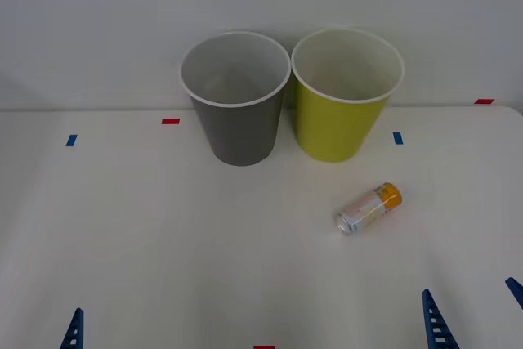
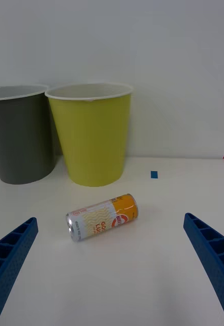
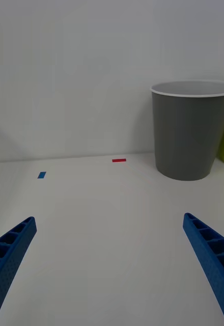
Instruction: Put cans in the gray bin and PET bottles in the light green bin.
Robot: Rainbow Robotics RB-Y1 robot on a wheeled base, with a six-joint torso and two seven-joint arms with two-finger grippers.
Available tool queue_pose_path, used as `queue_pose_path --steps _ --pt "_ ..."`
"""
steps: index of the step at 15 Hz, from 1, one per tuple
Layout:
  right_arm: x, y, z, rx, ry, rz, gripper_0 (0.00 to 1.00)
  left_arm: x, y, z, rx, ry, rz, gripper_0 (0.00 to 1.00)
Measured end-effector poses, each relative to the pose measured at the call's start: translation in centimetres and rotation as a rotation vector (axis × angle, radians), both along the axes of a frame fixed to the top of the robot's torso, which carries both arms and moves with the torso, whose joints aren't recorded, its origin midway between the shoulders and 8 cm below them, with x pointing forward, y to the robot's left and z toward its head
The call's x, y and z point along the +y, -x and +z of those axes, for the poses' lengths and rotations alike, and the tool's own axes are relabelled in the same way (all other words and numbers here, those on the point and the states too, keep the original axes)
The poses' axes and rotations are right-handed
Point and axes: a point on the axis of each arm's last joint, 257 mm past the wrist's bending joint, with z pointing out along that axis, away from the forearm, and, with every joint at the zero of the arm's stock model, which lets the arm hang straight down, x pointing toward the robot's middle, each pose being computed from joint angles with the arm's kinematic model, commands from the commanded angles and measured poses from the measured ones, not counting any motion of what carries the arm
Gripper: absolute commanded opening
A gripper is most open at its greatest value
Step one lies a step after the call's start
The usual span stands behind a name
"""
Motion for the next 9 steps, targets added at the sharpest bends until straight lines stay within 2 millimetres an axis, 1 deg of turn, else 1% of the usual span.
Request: queue_pose_path --steps 6,7,8,9 --pt "0.0 0.0 0.0 0.000 0.000 0.000 1.00 0.0 0.0 0.0 0.000 0.000 0.000 1.00" --pt "0.0 0.0 -0.2 0.005 -0.001 -0.002 1.00 0.0 0.0 0.0 0.000 0.000 0.000 1.00" --pt "-0.2 0.2 -1.7 0.034 0.002 -0.010 1.00 0.0 0.0 0.0 0.000 0.000 0.000 1.00" --pt "-0.1 0.2 -2.4 0.049 0.004 -0.015 1.00 0.0 0.0 0.0 0.000 0.000 0.000 1.00"
